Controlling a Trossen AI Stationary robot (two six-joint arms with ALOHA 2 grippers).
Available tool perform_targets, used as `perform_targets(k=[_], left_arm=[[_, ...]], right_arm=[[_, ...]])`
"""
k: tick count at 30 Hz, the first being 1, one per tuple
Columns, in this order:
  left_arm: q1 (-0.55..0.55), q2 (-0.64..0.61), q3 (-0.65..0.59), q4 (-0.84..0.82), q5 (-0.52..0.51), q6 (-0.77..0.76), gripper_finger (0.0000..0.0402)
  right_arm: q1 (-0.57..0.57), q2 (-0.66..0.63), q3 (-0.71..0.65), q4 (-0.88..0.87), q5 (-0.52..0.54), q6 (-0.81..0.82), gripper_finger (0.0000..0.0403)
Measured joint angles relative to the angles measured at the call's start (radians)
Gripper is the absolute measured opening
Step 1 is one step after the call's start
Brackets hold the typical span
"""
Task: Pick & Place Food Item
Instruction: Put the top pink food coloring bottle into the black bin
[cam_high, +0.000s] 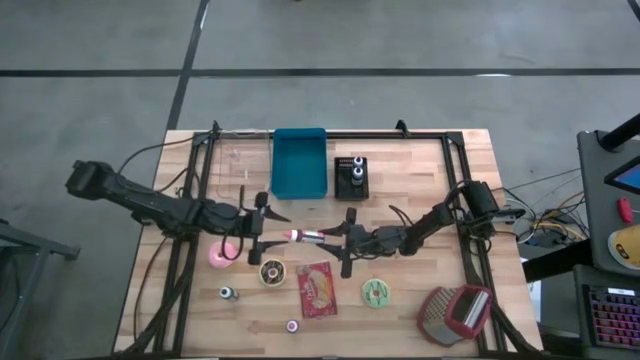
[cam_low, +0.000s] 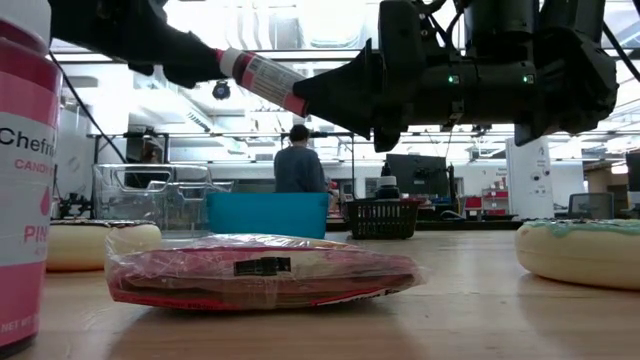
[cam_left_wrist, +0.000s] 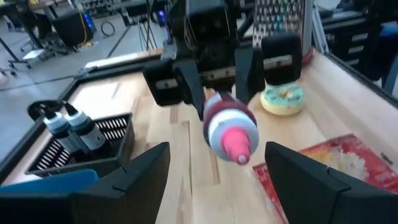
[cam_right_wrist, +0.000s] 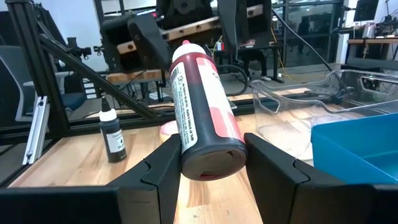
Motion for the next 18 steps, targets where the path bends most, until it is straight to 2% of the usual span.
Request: perform_targets(k=[9, 18], left_arm=[[0.000, 0.105, 0.072, 0.001, -0.004, 0.015, 0.0266], [0.001, 0.117, 0.094, -0.067, -0.005, 0.011, 0.0263]], right_arm=[[0.000, -0.001, 0.000, -0.025, 0.000, 0.005, 0.0151], [0.000, -0.002, 0.000, -0.045, 0.000, 0.011, 0.0151]])
